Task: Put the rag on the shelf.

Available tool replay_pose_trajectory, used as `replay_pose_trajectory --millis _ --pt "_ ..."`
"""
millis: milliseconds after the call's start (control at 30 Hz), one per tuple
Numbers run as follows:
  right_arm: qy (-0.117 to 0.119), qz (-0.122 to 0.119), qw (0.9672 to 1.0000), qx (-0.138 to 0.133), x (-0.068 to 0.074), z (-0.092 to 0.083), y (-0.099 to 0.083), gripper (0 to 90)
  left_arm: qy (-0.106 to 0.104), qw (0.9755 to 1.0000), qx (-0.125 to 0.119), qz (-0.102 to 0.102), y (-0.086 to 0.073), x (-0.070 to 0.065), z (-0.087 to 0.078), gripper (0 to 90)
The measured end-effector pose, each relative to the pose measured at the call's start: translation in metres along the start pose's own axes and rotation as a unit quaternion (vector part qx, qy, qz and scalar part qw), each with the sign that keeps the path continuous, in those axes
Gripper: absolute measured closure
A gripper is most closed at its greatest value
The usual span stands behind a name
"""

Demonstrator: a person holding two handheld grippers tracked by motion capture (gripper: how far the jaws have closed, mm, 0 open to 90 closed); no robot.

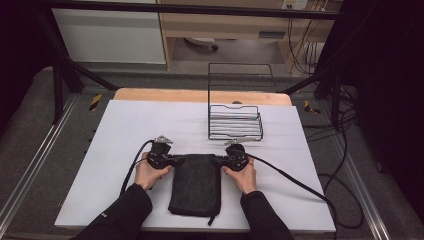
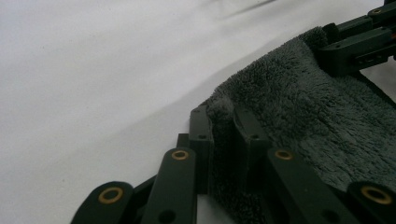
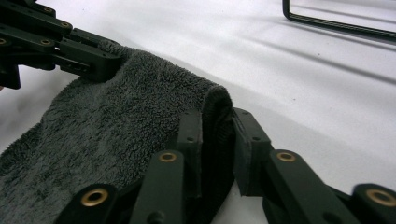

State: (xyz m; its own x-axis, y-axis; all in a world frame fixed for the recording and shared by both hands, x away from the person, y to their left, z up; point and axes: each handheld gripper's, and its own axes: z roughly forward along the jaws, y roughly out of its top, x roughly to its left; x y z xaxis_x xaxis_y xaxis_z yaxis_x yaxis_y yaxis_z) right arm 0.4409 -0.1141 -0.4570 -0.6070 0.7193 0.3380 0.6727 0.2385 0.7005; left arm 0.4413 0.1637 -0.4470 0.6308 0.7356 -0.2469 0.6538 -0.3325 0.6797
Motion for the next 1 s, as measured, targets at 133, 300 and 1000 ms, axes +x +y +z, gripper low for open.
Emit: replay_pose_trajectory --millis 133,300,1000 --pt "-0.003 -0.003 1.0000 -0.003 0.001 -0.001 0.000 78.6 0.002 1.0000 -0.001 0.000 0.000 -0.001 -0.001 79.8" --pt "-0.005 -0.005 1.0000 -0.007 0.003 -0.003 0.000 79.4 0.003 1.0000 -0.006 0.004 0.001 -0.001 -0.003 80.4" --pt "0.001 -0.030 0.9983 -0.049 0.015 -0.025 0.008 79.6 0.008 0.9974 -0.058 0.041 0.008 -0.017 -0.035 80.7"
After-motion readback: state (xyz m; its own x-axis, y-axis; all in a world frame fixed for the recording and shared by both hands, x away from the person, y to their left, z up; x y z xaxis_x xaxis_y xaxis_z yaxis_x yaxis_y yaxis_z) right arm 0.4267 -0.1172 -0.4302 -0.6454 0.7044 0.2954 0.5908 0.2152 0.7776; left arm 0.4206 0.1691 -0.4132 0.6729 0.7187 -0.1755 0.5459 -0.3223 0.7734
